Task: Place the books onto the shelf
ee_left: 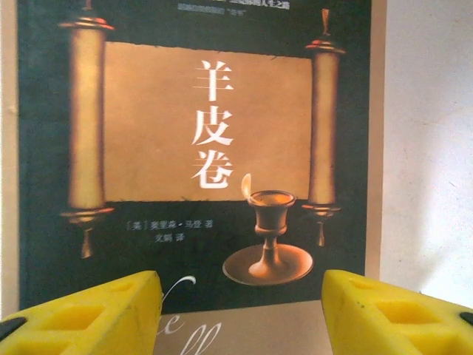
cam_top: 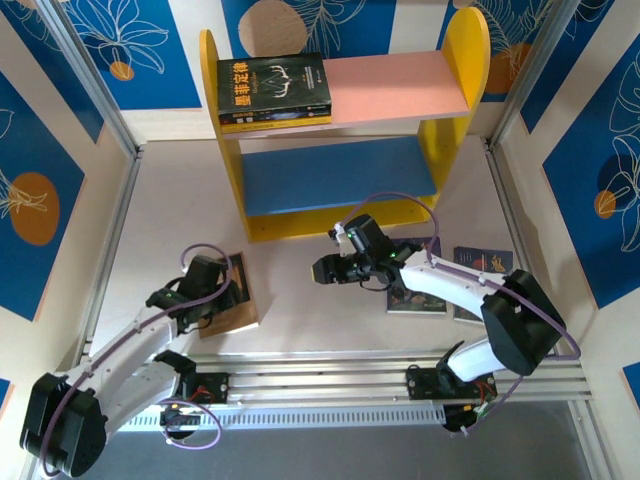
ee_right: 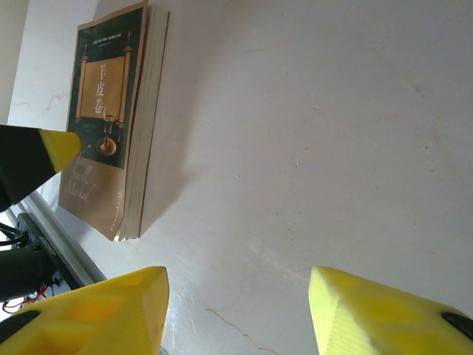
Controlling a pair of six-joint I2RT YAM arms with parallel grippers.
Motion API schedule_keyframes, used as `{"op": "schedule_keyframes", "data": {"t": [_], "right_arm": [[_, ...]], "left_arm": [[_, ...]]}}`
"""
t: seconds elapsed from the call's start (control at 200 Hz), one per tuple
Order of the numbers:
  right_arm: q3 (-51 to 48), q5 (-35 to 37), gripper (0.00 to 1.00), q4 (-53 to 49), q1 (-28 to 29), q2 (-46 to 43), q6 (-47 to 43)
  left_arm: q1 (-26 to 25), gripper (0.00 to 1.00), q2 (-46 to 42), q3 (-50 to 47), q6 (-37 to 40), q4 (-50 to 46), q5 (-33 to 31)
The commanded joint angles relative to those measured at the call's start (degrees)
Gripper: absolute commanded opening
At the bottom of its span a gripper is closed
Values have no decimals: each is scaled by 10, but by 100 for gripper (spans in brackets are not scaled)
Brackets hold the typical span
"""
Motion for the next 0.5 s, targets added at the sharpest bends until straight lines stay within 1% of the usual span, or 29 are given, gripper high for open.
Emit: {"op": "schedule_keyframes", "data": {"t": [0.0,0.14,0.315,0.495], "right_arm": [[5,7,54,10,3,11,6],[7,7,54,11,4,20,7],[7,7,54,8,-5,23,3],[11,-2,54,-13,-29,21,-17]], "left_arm": [[-19,59,20,-11,-18,49,8],[-57,59,73,-12,-33,92,0],[-134,58,166,5,-59,146,-15],[-206,55,251,27,-78,198,0]]}}
